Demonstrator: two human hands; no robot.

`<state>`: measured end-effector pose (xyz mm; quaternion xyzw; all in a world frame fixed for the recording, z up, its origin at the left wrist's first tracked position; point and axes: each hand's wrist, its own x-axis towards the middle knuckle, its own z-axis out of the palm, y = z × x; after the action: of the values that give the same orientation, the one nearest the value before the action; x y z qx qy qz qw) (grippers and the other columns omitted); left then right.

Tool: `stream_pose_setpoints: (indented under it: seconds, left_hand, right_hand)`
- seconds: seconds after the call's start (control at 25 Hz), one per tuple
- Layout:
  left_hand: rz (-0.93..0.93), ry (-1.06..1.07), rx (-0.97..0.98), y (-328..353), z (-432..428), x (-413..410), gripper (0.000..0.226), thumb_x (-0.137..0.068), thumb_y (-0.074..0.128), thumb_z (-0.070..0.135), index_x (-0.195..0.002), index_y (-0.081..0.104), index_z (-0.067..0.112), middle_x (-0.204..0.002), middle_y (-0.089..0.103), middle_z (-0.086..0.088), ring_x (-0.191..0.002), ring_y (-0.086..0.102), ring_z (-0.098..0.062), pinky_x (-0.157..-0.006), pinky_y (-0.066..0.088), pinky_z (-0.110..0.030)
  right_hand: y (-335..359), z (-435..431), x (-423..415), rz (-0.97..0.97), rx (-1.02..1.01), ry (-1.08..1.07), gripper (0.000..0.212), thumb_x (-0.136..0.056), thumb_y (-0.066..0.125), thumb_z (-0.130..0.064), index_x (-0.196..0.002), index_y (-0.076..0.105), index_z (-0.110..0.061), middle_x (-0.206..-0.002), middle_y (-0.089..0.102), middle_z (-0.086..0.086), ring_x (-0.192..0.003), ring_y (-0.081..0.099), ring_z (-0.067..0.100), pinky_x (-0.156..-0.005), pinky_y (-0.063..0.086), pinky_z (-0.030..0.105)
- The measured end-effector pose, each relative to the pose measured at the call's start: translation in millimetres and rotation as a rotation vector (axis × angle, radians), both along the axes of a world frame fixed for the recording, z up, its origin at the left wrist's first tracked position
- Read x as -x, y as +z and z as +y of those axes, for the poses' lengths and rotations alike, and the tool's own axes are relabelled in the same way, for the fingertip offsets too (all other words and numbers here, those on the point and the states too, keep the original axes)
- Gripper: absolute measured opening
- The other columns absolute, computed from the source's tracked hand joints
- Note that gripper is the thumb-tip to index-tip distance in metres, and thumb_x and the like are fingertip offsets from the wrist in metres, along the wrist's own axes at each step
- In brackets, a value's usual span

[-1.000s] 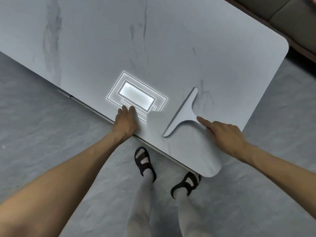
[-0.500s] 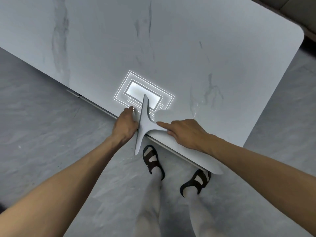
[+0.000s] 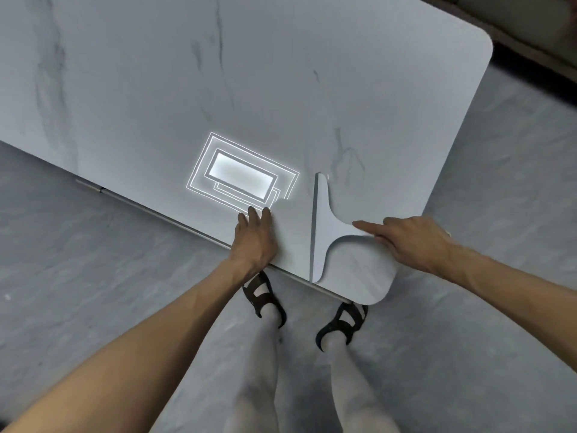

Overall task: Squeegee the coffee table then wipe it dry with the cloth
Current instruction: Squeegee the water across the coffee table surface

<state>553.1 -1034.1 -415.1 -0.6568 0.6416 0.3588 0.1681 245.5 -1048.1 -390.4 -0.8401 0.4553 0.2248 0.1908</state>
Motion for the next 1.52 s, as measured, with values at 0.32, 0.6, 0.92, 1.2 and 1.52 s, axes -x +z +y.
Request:
stream_pose_setpoints:
  seconds: [0.32, 0.6, 0.92, 1.2, 1.52]
  left_hand:
    - [0.040, 0.144, 0.014, 3.0, -7.6, 13.8, 0.053, -0.089, 0.047, 0.004, -0.140, 0.034, 0.006, -0.136, 0.044, -0.023, -0.118, 0.047, -0.039, -0.093, 0.043, -0.043]
    - [0.078, 0.452, 0.178, 4.4, -2.4, -14.6, 0.037, -0.093, 0.044, 0.010, -0.130, 0.046, 0.007, -0.121, 0.062, -0.019, -0.110, 0.058, -0.037, -0.085, 0.043, -0.034]
    - [0.106, 0.317, 0.228, -8.8, -24.8, 2.4, 0.039, -0.093, 0.045, 0.006, -0.132, 0.042, 0.002, -0.134, 0.048, -0.016, -0.122, 0.047, -0.033, -0.098, 0.040, -0.040]
    - [0.006, 0.014, 0.155, -16.4, -51.1, 50.1, 0.055, -0.091, 0.040, 0.006, -0.143, 0.027, -0.005, -0.146, 0.032, -0.021, -0.130, 0.036, -0.037, -0.108, 0.034, -0.044]
    - [0.060, 0.438, 0.254, -14.5, -63.2, 48.0, 0.037, -0.098, 0.038, 0.029, -0.132, 0.042, 0.014, -0.113, 0.067, -0.017, -0.104, 0.063, -0.038, -0.085, 0.047, -0.039]
  right_hand:
    - [29.1, -13.1, 55.1, 0.067, 0.067, 0.049, 0.046, -0.096, 0.016, -0.049, -0.141, 0.018, -0.059, -0.074, 0.041, -0.012, -0.062, 0.056, 0.016, -0.043, 0.032, 0.027]
    - [-4.2, -15.8, -58.0, -0.129, -0.086, 0.294, 0.042, -0.101, 0.022, -0.050, -0.142, 0.026, -0.054, -0.082, 0.052, -0.008, -0.073, 0.060, 0.020, -0.055, 0.031, 0.031]
    - [-23.9, -67.3, -43.0, -0.171, -0.009, -0.054, 0.039, -0.100, 0.026, -0.050, -0.137, 0.035, -0.056, -0.098, 0.064, -0.006, -0.093, 0.063, 0.022, -0.063, 0.034, 0.032]
    - [-6.2, -58.1, 57.9, -0.084, 0.097, -0.417, 0.040, -0.101, 0.033, -0.041, -0.139, 0.039, -0.050, -0.113, 0.070, -0.005, -0.100, 0.065, 0.023, -0.073, 0.048, 0.034]
    - [19.6, -71.5, 56.8, -0.168, 0.095, -0.379, 0.039, -0.099, 0.034, -0.047, -0.137, 0.039, -0.055, -0.094, 0.068, -0.011, -0.090, 0.064, 0.018, -0.061, 0.038, 0.029]
